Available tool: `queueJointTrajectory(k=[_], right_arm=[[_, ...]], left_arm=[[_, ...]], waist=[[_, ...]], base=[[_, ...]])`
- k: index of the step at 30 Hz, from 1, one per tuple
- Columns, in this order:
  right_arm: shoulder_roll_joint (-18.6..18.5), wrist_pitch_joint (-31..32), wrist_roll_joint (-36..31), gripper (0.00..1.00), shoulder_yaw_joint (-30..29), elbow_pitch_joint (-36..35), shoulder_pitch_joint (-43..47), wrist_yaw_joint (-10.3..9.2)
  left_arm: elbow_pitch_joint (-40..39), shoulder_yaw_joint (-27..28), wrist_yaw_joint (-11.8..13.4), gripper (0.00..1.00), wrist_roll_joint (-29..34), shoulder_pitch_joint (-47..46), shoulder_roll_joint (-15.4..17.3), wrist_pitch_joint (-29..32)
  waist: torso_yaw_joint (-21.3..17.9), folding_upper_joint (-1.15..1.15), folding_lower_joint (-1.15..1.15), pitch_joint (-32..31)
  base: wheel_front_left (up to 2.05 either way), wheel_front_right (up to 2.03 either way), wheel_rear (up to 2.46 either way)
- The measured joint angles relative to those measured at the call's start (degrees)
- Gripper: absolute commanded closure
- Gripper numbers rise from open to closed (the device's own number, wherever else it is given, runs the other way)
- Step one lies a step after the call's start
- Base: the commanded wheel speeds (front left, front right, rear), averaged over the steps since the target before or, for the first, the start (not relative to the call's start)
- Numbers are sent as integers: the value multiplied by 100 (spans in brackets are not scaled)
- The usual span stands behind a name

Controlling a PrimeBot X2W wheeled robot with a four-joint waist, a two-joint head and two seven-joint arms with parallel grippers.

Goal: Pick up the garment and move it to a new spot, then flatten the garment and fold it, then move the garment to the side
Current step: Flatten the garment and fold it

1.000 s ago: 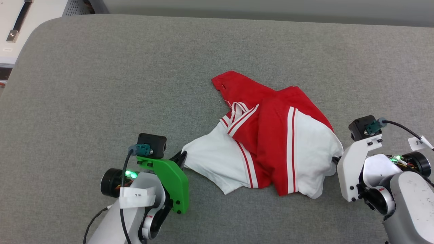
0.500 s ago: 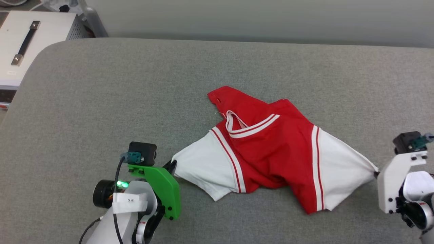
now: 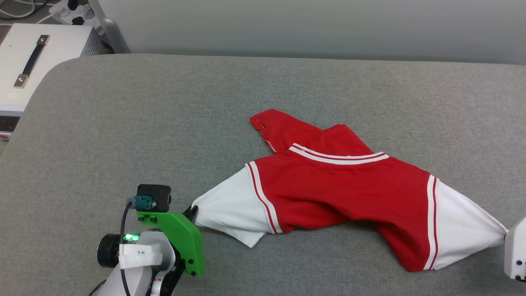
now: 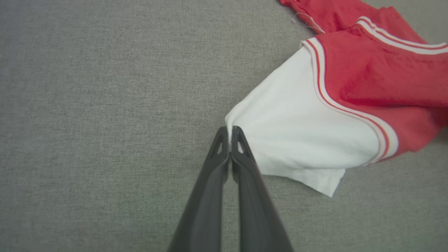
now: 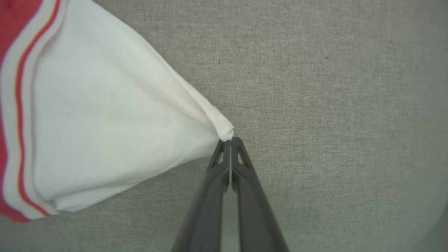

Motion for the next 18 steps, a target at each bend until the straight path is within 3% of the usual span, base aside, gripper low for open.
queueJointTrajectory(k=[9, 10, 11, 12, 13, 14, 15, 18], right_arm=[[253, -277, -129, 100, -89, 294, 87, 0], [283, -334, -137, 88, -112, 328, 87, 0], [302, -393, -159, 56, -116, 360, 88, 0], [309, -454, -186, 0, -115, 376, 91, 0], [330, -523, -199, 0, -129, 401, 91, 0], [342, -603, -200, 0, -124, 413, 94, 0], [356, -682, -200, 0, -122, 413, 94, 0], [419, -932, -190, 0, -125, 320, 95, 0]], left_arm=[[191, 9, 0, 100, -88, 99, 20, 0], [210, 5, 0, 100, -97, 100, 20, 0], [230, 0, -1, 100, -105, 100, 20, 0], [254, -9, -1, 100, -112, 100, 20, 0], [290, -20, -1, 87, -120, 99, 20, 0], [322, -33, -2, 21, -120, 99, 21, -4], [338, -40, -1, 0, -119, 99, 20, -56], [349, -35, -2, 0, -118, 98, 21, -182]], waist=[[57, 0, 0, 36], [59, 0, 0, 15], [59, 0, 0, -5], [60, 0, 0, -24], [60, 0, 0, -50], [59, 0, 0, -78], [57, 0, 0, -108], [52, 0, 0, -202]], base=[[0, 0, 0], [0, 0, 0], [0, 0, 0], [0, 0, 0], [0, 0, 0], [0, 0, 0], [0, 0, 0], [0, 0, 0]])
